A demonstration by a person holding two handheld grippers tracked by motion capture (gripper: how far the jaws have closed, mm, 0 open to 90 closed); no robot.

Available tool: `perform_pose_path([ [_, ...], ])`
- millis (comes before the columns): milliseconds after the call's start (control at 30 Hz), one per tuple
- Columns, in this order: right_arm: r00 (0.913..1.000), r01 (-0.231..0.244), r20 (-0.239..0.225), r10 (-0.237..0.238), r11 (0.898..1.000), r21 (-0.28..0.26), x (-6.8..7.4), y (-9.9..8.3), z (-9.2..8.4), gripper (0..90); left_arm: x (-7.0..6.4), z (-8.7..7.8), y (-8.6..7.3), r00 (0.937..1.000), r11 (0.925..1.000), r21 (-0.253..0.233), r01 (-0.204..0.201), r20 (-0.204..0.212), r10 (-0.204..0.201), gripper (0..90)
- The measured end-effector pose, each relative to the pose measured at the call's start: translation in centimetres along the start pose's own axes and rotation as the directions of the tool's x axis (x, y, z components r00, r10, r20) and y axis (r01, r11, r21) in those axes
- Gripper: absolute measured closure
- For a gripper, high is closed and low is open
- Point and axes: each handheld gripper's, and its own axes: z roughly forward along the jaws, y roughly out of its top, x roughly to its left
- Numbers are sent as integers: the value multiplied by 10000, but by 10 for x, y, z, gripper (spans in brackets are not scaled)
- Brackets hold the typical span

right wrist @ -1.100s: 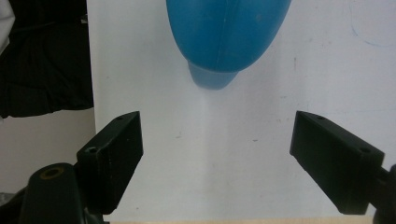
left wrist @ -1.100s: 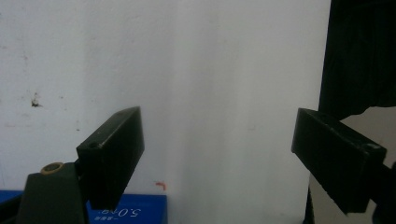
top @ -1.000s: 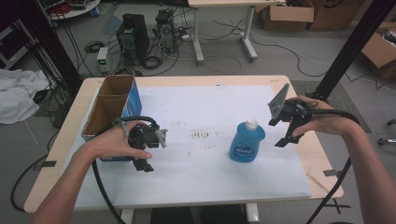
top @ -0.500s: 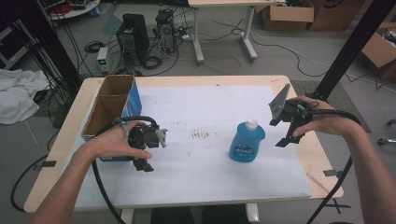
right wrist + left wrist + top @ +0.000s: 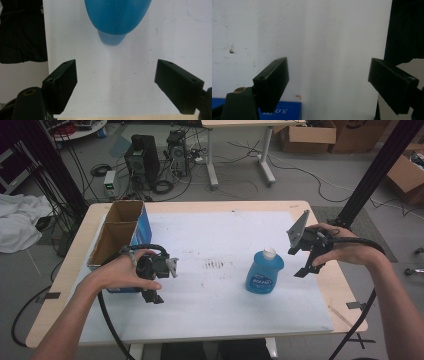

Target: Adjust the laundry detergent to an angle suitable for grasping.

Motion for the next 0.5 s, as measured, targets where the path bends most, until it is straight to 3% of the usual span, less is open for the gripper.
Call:
perform_pose_path([
  [500,10000,13,56,-12,10000,-63,1,0,-1,183,-3,3,6,10000,9997,257,1,3,-1,176],
])
